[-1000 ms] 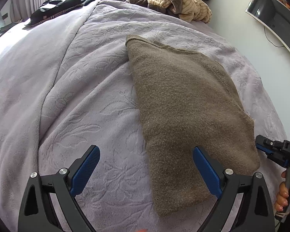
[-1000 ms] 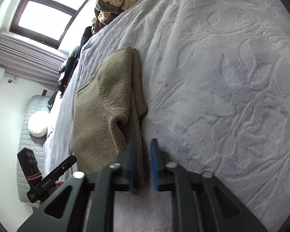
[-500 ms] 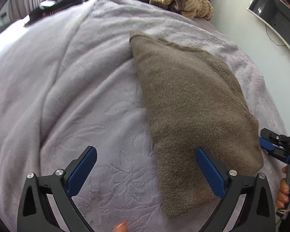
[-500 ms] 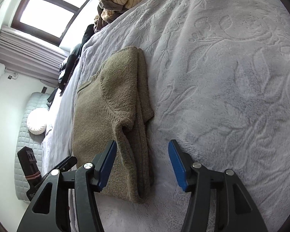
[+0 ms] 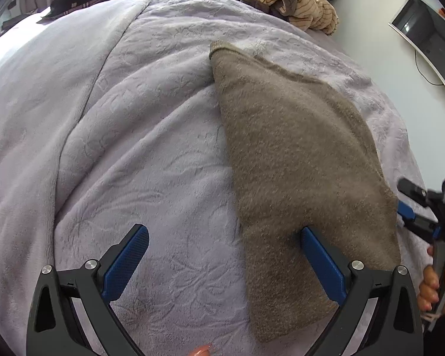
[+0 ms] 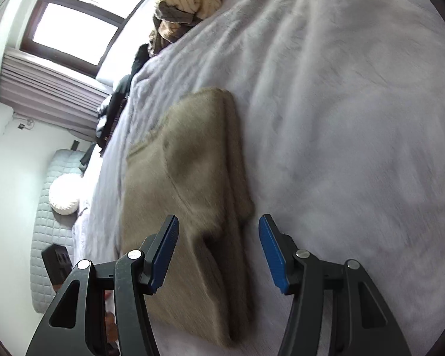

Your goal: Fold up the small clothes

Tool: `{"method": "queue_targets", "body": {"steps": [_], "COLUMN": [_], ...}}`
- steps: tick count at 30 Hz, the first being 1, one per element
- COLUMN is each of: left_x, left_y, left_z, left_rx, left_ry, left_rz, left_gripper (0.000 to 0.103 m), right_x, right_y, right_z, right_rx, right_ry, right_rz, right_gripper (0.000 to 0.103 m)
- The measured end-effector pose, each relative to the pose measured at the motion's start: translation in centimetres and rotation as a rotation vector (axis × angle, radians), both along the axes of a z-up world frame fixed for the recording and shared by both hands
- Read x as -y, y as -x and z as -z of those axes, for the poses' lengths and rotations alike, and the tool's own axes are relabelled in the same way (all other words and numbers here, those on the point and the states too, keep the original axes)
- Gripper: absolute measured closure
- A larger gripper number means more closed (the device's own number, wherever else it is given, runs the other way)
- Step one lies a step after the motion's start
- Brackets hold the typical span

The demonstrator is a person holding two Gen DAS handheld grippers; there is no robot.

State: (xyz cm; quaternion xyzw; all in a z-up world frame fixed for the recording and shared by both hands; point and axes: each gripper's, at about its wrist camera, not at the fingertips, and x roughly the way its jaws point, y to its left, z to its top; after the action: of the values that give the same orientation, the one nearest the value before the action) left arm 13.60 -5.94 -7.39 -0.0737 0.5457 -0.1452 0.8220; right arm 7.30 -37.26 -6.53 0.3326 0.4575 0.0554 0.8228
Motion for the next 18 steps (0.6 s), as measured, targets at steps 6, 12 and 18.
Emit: {"method": "queue_targets", "body": {"steps": [6,12,18], "left_x": [-0.1,0.1,0.4], "left_y": [-1.5,-2.4,-3.1], "left_z": [-1.1,-1.1,-0.4], "left_rx": [0.011,0.028,-0.007], "left_ry": [0.025,0.011,0.038], "left_rz": [-0.011,-0.016,-0.024], "left_gripper": [0.001,0.001,0.001], "right_x": [-0.8,-1.2,0.0], "right_y": [-3.8,-4.4,-4.4], "right_z": [0.2,-0.2,1.5], "right_rx": [0.002,0.009,-0.017], "right_ry": [0.001,0.082,0.025], "right_rz": [-0.047,-0.064,-0.065], "right_gripper": [0.07,0.094,0.094]}}
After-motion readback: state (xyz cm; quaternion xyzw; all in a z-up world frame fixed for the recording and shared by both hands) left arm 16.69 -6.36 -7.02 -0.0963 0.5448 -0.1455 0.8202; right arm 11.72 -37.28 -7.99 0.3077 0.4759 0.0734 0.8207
